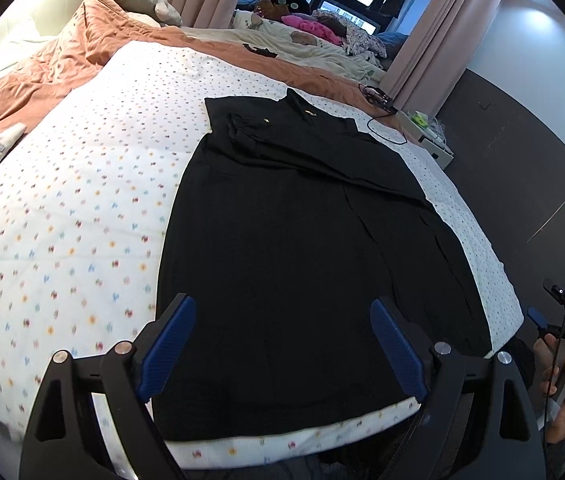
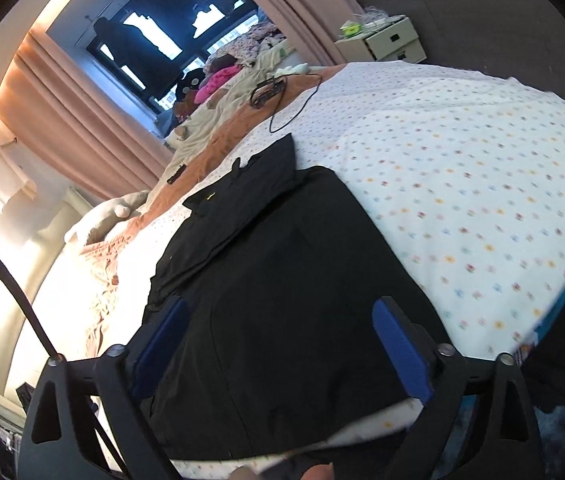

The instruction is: Fold large clothes

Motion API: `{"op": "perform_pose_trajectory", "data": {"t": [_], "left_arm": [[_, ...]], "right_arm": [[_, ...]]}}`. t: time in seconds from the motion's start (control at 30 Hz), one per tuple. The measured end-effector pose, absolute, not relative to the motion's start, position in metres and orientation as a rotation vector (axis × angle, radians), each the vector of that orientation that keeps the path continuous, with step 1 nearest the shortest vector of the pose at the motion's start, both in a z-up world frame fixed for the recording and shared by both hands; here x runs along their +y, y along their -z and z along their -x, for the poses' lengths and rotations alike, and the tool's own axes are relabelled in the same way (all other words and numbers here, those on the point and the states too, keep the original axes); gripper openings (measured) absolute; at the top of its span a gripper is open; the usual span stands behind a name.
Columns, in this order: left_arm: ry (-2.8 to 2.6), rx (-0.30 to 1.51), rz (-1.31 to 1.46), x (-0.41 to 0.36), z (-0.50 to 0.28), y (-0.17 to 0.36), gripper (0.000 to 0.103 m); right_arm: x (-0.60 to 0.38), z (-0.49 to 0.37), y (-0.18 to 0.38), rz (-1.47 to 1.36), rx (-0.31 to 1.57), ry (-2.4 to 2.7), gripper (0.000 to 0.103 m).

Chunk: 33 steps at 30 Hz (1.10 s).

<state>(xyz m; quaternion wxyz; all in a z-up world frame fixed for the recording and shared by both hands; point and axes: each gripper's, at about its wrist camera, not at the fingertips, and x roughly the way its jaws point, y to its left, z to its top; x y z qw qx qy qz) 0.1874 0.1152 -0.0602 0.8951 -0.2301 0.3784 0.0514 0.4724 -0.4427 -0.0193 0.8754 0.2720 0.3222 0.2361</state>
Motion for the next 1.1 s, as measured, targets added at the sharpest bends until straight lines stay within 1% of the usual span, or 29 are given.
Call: {"op": "perform_pose_trajectory", "data": {"t": [0.03,0.27,0.57,0.7,0.8,0.87,0.93,1.1], "left_arm": [[-0.105,0.785,0.477,0.113,-0.179,0.061,0.091],[-0.123,0.772,0.481,0.106,-0.132,0.07,0.091],[-0.147,0.743,0.582,0.119,-0.088,0.094,0.091],[-0.165,0.722,0.642,0.128,-0.077,0.109,0.091],[-0.17,0.721,0.684,0.135,-0.076,0.122,0.084],[-0.17,0.724,0.722,0.139,-0.079,0.132,0.08],[-0.178,0.727,0.752,0.143,-0.083,0.142,0.078],[-0.2,0.736,0.786,0.152,-0.092,0.159,0.077]], "right_arm": [[-0.445,-0.467,0.019,-0.577,0.678,-0.495,0.103],[-0.475,-0.441,0.031,-0.586,0.725,-0.501,0.103],[-0.515,-0.43,0.068,-0.631,0.783,-0.494,0.103],[-0.521,-0.428,0.077,-0.647,0.788,-0.51,0.097],[-0.521,-0.433,0.084,-0.66,0.791,-0.513,0.096],[-0.52,-0.436,0.088,-0.663,0.798,-0.512,0.092],[-0.519,-0.441,0.093,-0.674,0.811,-0.517,0.083],[-0.516,-0.456,0.104,-0.712,0.823,-0.521,0.082]]}}
